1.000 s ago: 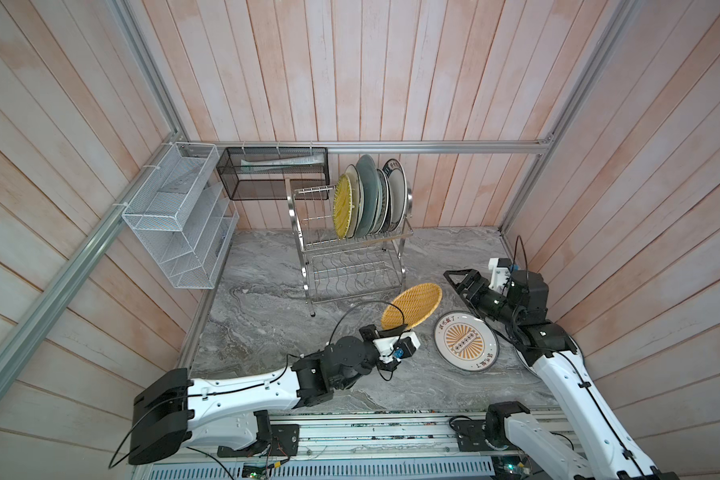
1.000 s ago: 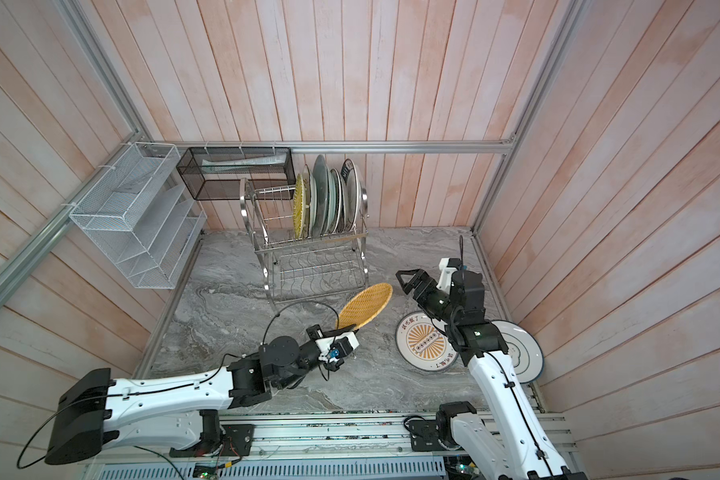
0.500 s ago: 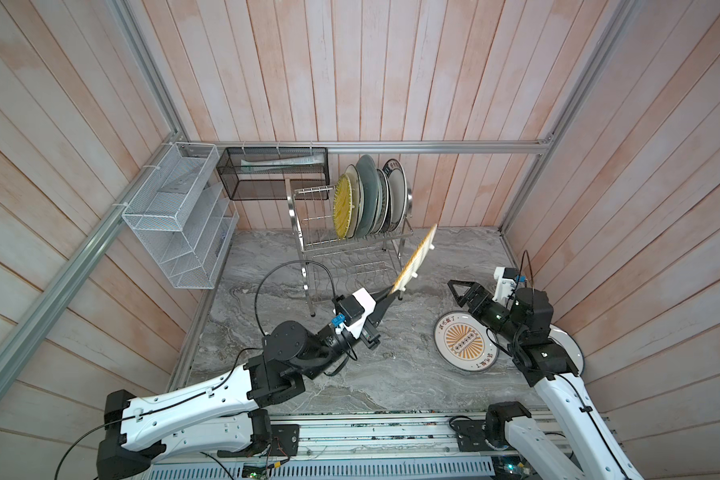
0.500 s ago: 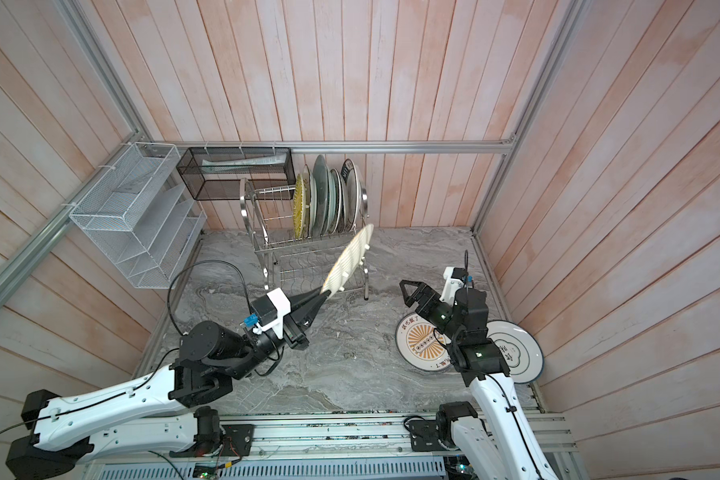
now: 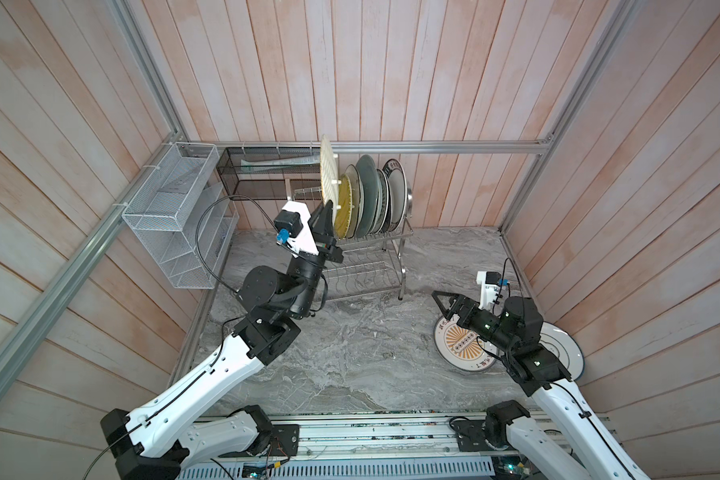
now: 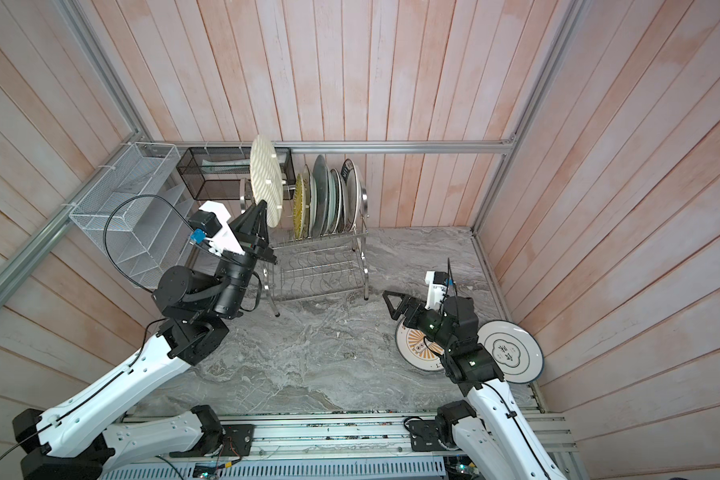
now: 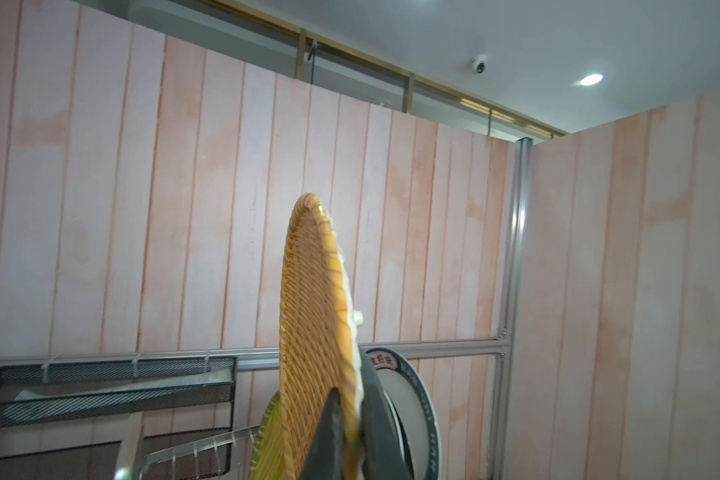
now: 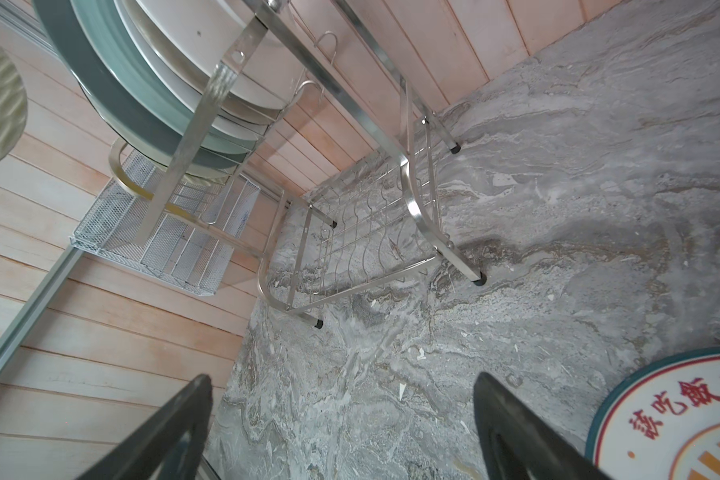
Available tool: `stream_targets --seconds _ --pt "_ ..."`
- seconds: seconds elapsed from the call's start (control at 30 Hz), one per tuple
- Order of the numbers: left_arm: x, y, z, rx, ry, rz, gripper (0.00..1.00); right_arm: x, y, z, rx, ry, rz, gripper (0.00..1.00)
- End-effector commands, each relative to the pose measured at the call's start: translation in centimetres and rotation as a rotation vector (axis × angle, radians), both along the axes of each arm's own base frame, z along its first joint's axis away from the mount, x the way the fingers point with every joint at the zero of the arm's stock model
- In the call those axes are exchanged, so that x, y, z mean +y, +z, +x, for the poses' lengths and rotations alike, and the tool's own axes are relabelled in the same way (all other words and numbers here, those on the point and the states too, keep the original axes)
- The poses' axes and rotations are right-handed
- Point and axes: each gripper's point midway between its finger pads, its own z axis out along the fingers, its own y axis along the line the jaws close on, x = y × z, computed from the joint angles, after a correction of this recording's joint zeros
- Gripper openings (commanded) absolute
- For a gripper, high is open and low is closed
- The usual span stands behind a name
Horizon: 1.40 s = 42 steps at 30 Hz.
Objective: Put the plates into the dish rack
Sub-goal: 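Lift the orange tray toward the rack with the left gripper while the right releases, then lower the orange tray into the rack beside the bamboo tray with the left gripper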
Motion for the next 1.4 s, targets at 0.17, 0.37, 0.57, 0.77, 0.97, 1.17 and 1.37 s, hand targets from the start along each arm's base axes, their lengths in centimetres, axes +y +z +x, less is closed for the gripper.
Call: stream_targets --seconds 0.17,0.37,0.57,0.77,0.97,1.17,1.37 --pt "0.9 -2.0 5.7 0.166 -0.027 -0.082 0.0 1.5 -1.5 0.0 0.005 0.056 -0.006 0.98" --pt "-0.3 -4.7 9.0 0.275 -0.008 -0.055 0.0 1.9 -1.7 0.0 0.002 0.073 -0.018 0.98" --pt "-0.4 -6.7 11.1 0.343 0.043 -0.043 0.0 2.1 -2.3 -0.2 0.016 0.082 -0.024 0.98" --pt "-0.6 -8.9 12.6 0.407 0.05 -0.045 0.0 2.1 -2.2 -0.2 0.013 0.084 -0.025 0.98" --pt "-0.2 -10.1 13.0 0.43 0.083 -0.043 0.0 2.1 -2.6 -0.3 0.021 0.084 -0.027 0.98" --pt "0.0 -10.8 13.1 0.443 0.093 -0.044 0.0 2.1 -2.7 -0.3 0.024 0.084 -0.025 0.98" --pt "0.6 -9.0 12.3 0.397 0.094 -0.061 0.0 2.1 -3.1 -0.4 0.034 0.085 -0.018 0.98"
